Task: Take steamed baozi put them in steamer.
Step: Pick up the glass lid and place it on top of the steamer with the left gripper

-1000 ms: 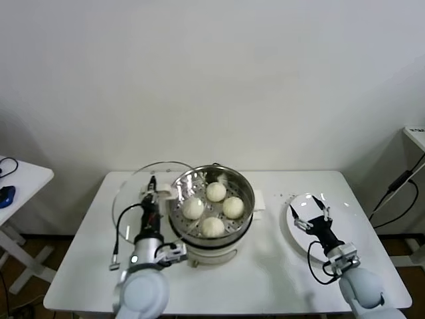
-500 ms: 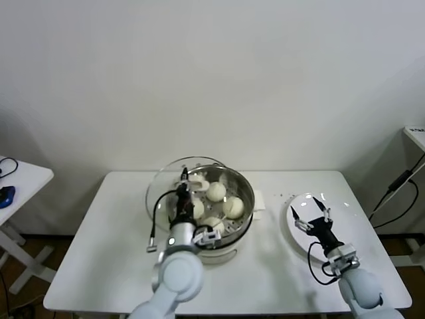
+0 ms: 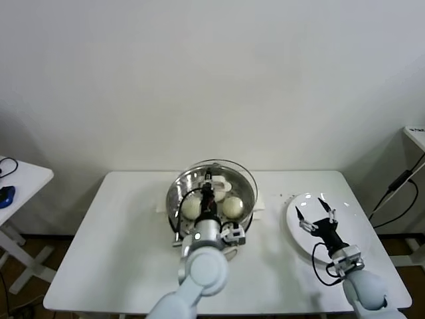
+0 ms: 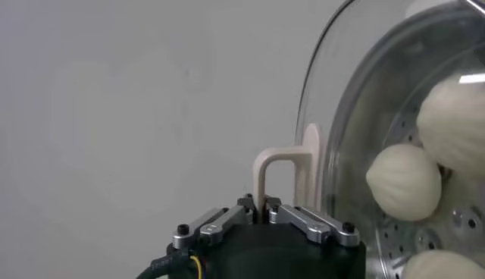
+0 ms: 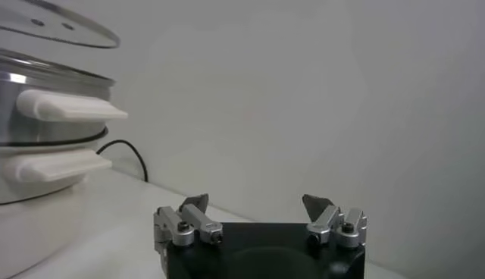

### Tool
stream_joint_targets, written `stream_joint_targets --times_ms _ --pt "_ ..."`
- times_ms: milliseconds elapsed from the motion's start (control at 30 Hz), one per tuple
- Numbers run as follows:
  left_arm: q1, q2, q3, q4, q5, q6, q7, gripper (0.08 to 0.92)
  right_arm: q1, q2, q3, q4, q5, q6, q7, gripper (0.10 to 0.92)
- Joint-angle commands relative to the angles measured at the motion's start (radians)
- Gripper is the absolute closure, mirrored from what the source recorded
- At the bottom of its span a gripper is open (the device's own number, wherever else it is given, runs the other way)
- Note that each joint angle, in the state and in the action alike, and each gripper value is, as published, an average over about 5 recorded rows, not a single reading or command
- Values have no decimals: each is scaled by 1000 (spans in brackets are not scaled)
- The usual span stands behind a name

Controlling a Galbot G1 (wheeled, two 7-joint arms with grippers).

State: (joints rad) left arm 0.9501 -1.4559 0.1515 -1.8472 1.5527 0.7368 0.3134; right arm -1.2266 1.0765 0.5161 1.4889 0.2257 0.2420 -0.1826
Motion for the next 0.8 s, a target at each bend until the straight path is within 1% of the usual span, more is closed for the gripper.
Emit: stream_joint_targets --times_ms 33,433,800 --pt "-33 -26 22 59 8 49 8 848 -4 3 17 -2 -1 4 -3 203" --pt "-16 1 -11 47 21 29 26 848 5 6 13 -3 -6 3 -9 203" --pt "-8 0 -10 53 24 19 32 848 10 15 9 -3 -14 4 -10 203"
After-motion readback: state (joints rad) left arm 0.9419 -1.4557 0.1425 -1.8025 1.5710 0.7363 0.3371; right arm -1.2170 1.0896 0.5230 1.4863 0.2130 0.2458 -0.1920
